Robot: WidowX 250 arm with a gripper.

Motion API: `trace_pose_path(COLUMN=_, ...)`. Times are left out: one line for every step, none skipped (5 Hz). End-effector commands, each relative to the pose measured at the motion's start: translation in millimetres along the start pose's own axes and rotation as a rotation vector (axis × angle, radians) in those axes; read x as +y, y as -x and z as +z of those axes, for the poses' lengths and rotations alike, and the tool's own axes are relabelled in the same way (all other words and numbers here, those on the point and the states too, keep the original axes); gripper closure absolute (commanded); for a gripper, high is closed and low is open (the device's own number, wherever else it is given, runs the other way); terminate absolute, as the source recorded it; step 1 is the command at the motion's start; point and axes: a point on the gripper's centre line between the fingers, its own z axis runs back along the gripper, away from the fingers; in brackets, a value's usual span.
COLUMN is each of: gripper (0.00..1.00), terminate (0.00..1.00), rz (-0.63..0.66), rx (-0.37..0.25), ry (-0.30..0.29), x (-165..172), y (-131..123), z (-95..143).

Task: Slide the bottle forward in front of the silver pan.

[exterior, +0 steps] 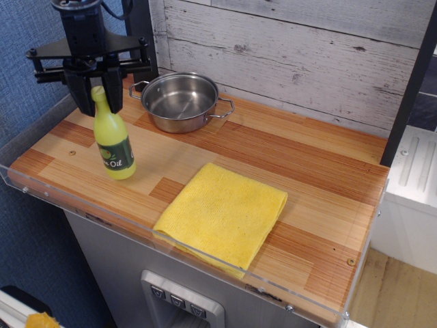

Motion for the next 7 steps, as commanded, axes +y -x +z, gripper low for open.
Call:
trace_pose_path(gripper=0.00, terminate=0.00, rz=-0.007, rx=-0.034, ry=0.013, x=1, y=5, z=6)
trace_pose_path(gripper=0.00, terminate=0.00, rz=0.019, rx=-0.052, ry=0.026, x=4, y=5, z=6)
trace_pose_path(gripper=0.00, terminate=0.00, rz=0.030, rx=-0.061, ry=0.031, x=4, y=6, z=11)
trace_pose_path(gripper=0.00, terminate=0.00, rz=0.044, rx=-0.059, ry=0.038, x=5, y=7, z=20)
trace_pose_path(gripper=0.00, terminate=0.00, rz=0.051, rx=-0.066, ry=0.046, x=4, y=6, z=33)
trace_pose_path(gripper=0.00, terminate=0.00, rz=0.045, rx=-0.080, ry=0.033, x=0, y=6, z=49)
trace_pose_path(gripper=0.00, terminate=0.00, rz=-0.008, rx=-0.107, ry=0.041, x=-15, y=10, z=68)
